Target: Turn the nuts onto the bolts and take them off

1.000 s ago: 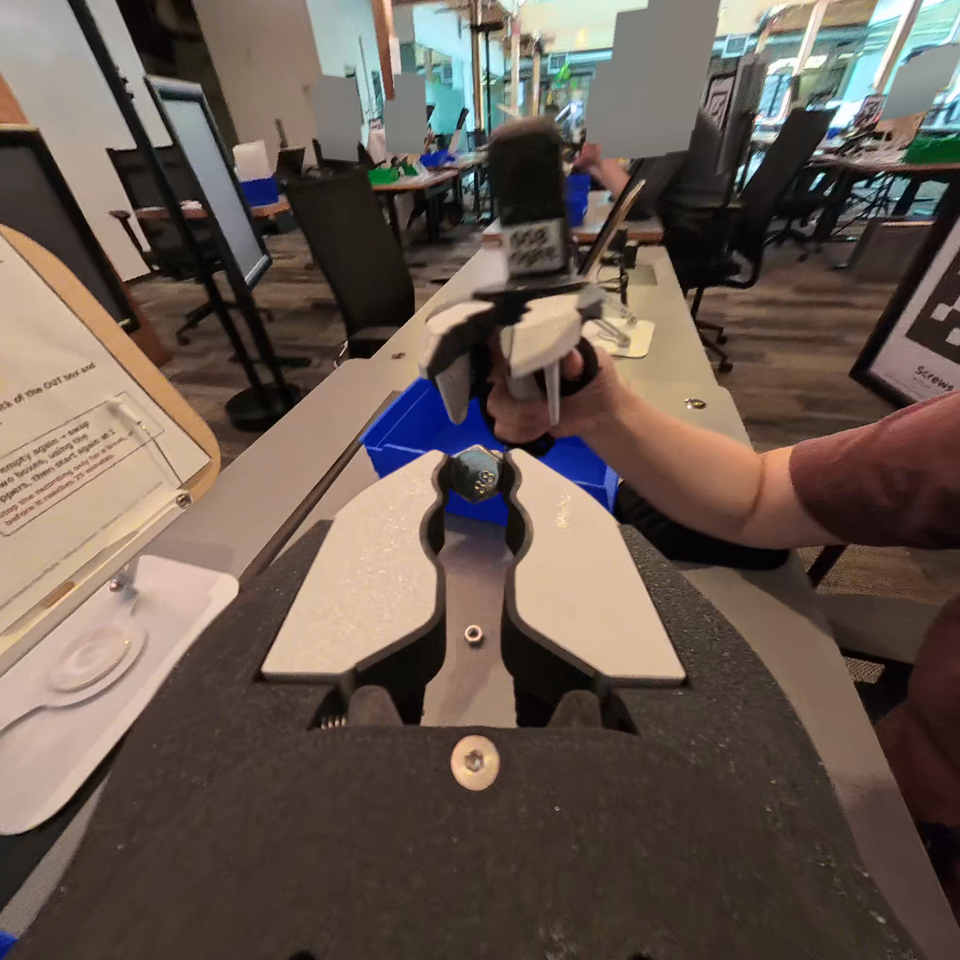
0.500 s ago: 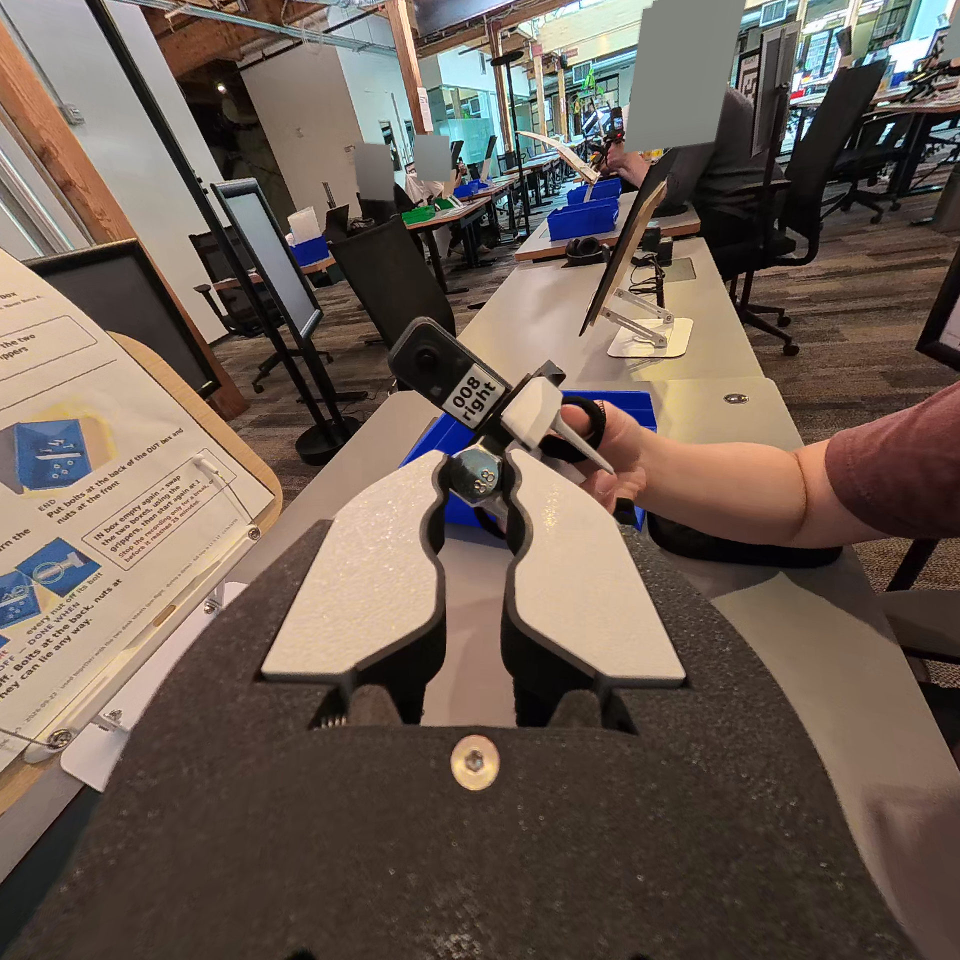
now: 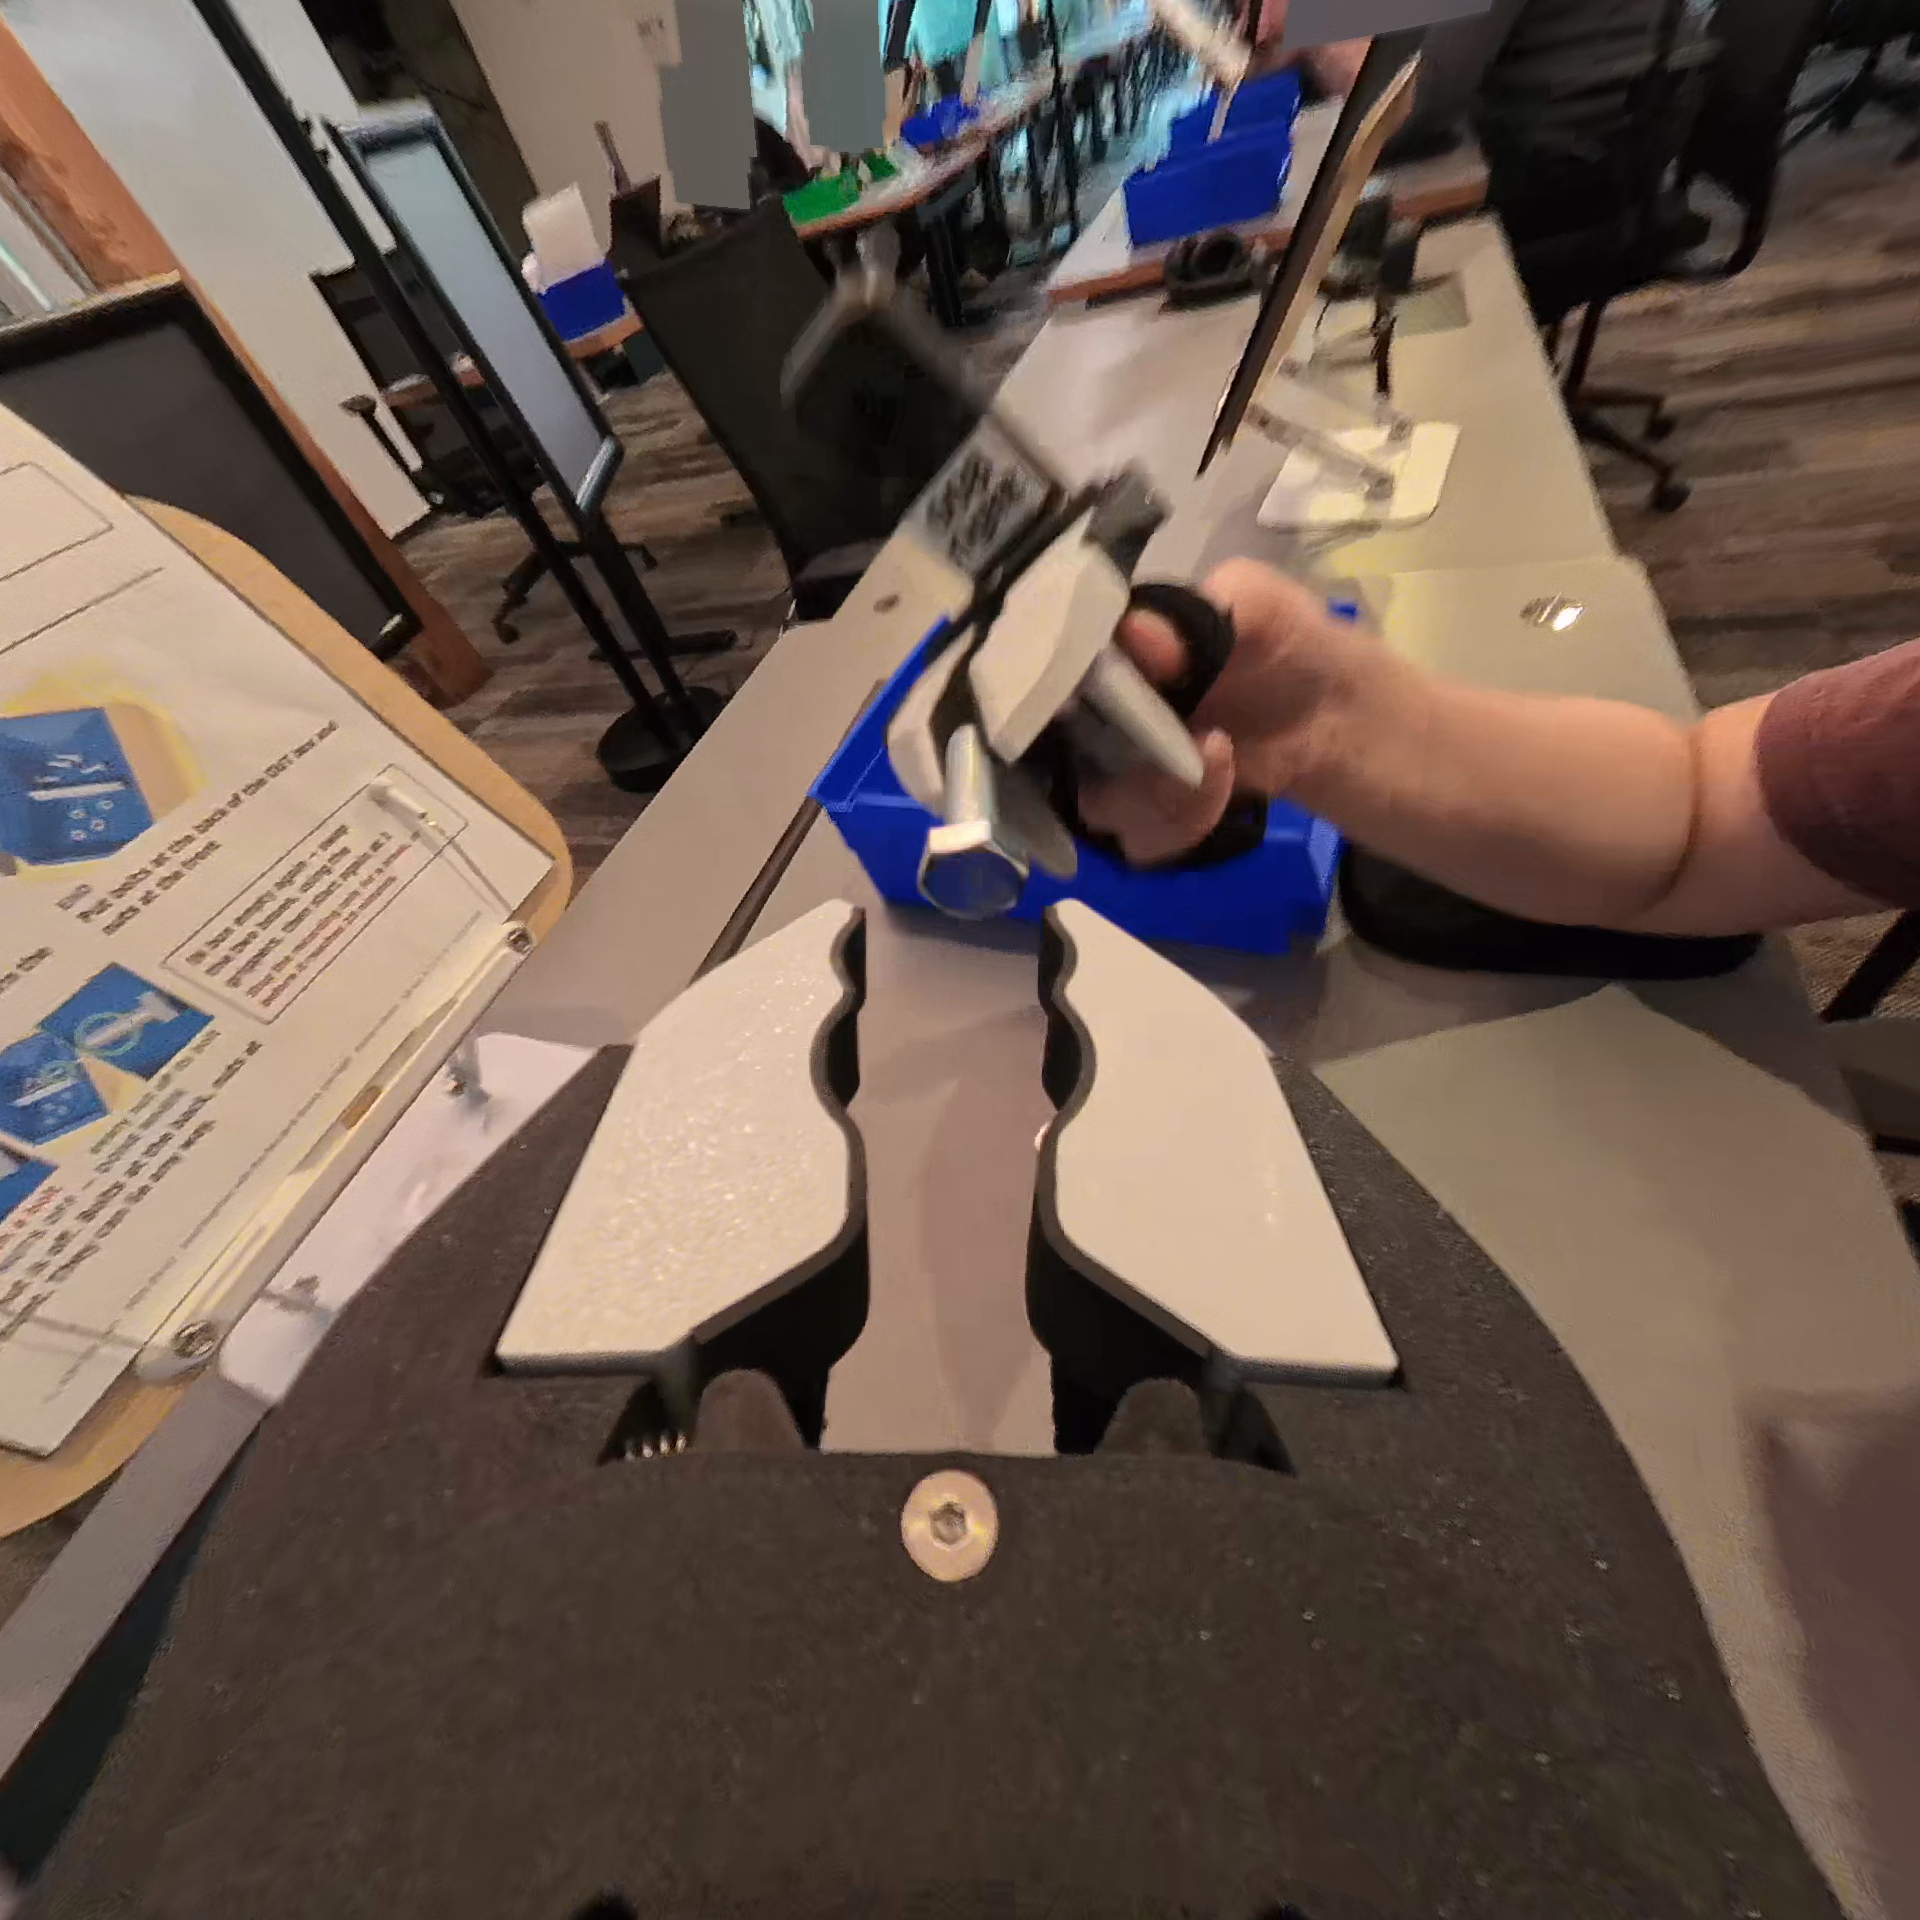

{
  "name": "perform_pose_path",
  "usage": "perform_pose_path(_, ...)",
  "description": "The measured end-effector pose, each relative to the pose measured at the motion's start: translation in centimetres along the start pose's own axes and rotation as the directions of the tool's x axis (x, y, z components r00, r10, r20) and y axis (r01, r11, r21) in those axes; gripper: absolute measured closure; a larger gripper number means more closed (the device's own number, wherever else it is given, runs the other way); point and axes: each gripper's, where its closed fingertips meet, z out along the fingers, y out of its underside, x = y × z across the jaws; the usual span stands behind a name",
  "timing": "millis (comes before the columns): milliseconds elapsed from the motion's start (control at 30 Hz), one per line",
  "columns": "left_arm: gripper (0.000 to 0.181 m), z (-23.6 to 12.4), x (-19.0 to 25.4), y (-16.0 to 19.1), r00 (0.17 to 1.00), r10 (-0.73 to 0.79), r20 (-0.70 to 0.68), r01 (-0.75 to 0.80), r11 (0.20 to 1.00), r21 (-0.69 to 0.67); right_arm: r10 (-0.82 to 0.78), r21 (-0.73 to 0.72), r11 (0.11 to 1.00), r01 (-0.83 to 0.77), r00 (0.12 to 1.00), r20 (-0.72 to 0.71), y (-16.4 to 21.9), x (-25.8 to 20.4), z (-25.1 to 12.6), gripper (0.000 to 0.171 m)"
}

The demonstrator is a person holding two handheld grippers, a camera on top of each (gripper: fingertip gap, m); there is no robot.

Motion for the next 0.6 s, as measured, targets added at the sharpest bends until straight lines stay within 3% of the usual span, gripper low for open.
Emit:
perform_pose_path(33,0.150,0.2,0.0,0.8,1.000,0.025,0.008,-0.024,0.999,-0.048,-0.073,-0.041,0.997,0.070,0.995,-0.073,0.1,0.2,-0.3,0.162)
perform_pose_path(167,0.149,2.0,-0.9,3.6,0.992,0.089,0.089,-0.067,0.973,-0.220,-0.320,-0.242,0.936,0.255,0.903,-0.287,0.9,0.3,-1.1,0.162)
perform_pose_path(233,0.149,3.1,-0.5,3.9,0.992,0.101,0.079,-0.081,0.971,-0.224,-0.390,-0.308,0.906,0.291,0.857,-0.338,1.3,0.3,-1.1,0.161)
perform_pose_path(467,0.149,5.4,0.4,5.0,0.991,0.115,0.061,-0.096,0.963,-0.253,-0.500,-0.468,0.835,0.288,0.752,-0.430,2.8,1.6,-1.3,0.161)
perform_pose_path(600,0.153,6.0,0.6,5.2,0.986,0.150,0.070,-0.126,0.955,-0.269,-0.496,-0.501,0.826,0.259,0.756,-0.427,3.6,1.8,-1.3,0.161)
